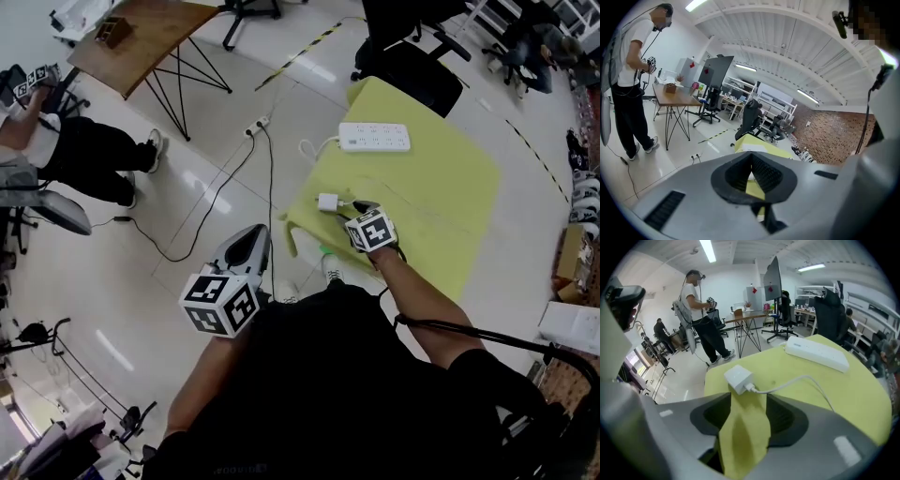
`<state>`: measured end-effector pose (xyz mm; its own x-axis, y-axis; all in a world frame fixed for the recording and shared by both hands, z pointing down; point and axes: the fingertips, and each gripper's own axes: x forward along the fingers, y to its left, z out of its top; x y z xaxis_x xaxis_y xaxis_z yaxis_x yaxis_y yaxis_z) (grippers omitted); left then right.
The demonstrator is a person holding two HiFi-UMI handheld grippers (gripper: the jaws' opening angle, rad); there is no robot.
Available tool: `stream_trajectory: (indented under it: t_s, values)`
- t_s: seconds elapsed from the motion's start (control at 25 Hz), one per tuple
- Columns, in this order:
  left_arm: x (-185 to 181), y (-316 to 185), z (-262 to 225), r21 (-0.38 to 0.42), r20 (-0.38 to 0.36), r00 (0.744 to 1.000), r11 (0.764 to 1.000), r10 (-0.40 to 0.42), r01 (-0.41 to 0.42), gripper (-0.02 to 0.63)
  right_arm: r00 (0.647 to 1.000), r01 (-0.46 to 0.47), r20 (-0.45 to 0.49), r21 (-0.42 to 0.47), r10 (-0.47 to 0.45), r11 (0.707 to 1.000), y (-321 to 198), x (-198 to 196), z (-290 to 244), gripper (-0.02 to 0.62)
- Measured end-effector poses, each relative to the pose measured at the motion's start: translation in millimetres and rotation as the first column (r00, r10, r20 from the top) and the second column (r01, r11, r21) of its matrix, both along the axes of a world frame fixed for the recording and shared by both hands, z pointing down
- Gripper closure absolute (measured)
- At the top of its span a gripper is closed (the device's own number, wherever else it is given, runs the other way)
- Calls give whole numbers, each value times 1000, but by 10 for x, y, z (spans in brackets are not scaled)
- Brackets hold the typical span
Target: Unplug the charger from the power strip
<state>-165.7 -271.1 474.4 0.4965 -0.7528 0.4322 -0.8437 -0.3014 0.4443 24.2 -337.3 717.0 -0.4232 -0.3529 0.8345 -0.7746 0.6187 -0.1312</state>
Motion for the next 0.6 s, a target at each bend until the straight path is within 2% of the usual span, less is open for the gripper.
stream_trajectory:
  t_s: [0.24, 0.4, 0.48, 0.6]
  values:
    - [137, 88, 49, 10, -36, 996, 996, 84, -83, 601, 990, -133, 45, 19, 132, 991, 288, 248, -274, 362]
    - [221, 141, 69, 27, -51, 989, 990, 136, -135, 601, 961, -252, 134, 74, 241, 965, 503, 378, -675, 386]
    - [250, 172, 77, 37, -53, 986, 987, 158, -156, 601, 935, -314, 211, 112, 286, 943, 628, 418, -970, 430]
    - [325, 208, 114, 51, -48, 977, 978, 206, -203, 601, 891, -399, 305, 176, 335, 900, 836, 493, -1419, 564]
